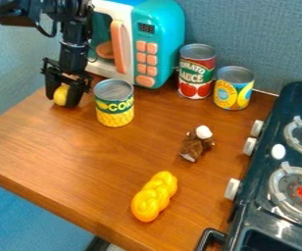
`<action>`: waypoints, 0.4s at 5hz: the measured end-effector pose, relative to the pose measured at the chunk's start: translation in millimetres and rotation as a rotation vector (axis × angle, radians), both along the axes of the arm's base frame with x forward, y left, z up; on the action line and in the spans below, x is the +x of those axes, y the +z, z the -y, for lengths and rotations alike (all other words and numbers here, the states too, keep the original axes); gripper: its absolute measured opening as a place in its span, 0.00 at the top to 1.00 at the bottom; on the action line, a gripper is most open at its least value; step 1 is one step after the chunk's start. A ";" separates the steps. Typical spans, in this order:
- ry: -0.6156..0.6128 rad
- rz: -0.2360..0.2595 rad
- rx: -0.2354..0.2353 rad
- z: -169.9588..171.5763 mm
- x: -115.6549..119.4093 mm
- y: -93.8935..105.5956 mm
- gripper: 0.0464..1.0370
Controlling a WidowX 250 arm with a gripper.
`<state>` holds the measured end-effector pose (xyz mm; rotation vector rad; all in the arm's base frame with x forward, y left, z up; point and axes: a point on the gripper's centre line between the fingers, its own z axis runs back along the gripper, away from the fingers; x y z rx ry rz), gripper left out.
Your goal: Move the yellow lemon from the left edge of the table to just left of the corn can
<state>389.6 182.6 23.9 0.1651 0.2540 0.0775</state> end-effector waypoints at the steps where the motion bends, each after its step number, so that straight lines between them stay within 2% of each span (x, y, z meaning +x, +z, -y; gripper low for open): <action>1: -0.007 0.001 -0.003 -1.0 -4.5 0.1 0.26; 2: -0.006 -0.005 -0.011 -6.9 -8.0 0.9 0.04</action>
